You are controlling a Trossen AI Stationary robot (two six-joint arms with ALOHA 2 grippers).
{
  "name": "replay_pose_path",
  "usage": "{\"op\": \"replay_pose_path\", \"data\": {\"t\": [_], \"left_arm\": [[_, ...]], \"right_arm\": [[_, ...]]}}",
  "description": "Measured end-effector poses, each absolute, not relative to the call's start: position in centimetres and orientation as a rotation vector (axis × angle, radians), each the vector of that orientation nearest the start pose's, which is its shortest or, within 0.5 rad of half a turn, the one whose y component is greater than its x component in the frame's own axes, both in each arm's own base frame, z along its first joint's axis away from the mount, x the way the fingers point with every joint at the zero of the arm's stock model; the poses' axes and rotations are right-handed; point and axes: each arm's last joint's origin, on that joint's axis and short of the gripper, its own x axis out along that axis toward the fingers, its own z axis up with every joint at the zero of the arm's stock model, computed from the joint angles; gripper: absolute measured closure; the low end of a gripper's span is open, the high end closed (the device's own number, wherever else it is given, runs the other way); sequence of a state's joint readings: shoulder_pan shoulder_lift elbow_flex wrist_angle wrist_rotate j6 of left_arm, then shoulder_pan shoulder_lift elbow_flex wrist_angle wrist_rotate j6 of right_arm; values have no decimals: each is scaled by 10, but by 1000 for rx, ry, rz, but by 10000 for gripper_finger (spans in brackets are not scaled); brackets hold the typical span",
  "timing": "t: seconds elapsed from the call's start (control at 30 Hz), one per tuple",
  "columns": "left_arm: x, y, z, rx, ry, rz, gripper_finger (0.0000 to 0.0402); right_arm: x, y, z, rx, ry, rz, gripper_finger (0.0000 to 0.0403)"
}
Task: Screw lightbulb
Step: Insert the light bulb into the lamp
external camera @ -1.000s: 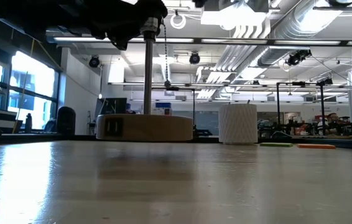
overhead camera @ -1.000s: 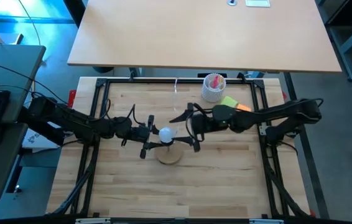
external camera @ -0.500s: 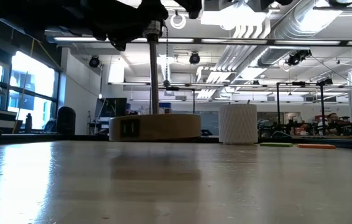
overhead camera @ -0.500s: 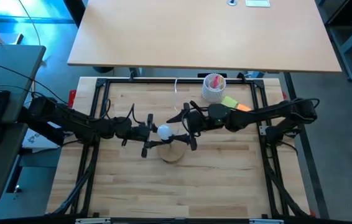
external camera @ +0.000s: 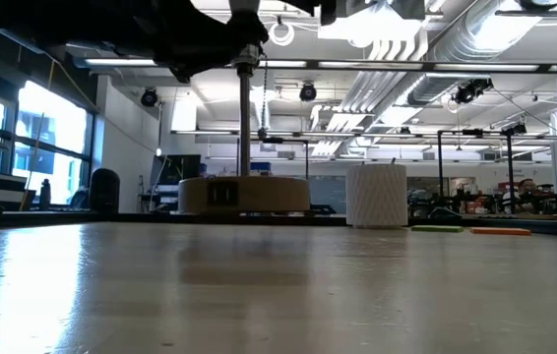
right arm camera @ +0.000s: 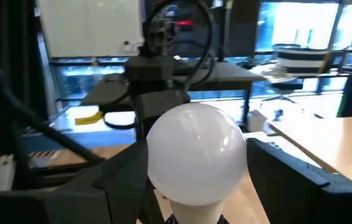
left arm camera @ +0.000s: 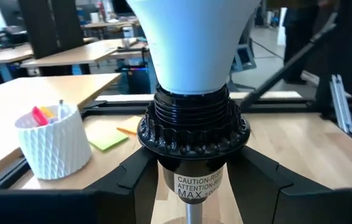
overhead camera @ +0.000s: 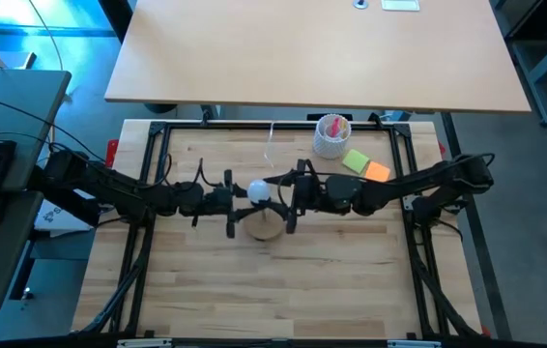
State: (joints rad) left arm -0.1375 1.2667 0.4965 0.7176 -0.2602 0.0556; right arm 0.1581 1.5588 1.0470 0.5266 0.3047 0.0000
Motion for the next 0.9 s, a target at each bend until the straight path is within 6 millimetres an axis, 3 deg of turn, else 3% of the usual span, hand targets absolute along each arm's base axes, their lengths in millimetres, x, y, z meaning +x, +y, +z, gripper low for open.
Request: {"op": "replay_pose_path", "data": {"t": [0.2, 0.63, 0.9], "left_arm": [[253, -27, 226, 49, 19, 145, 243], [253, -28, 224, 61, 43, 111, 243], [253, -32, 222, 61, 57, -31, 243]], "right_arm": [[354, 54, 301, 22, -71, -251, 147], [359, 41, 300, -38, -69, -43, 95], [359, 19, 303, 61, -72, 200, 91]]}}
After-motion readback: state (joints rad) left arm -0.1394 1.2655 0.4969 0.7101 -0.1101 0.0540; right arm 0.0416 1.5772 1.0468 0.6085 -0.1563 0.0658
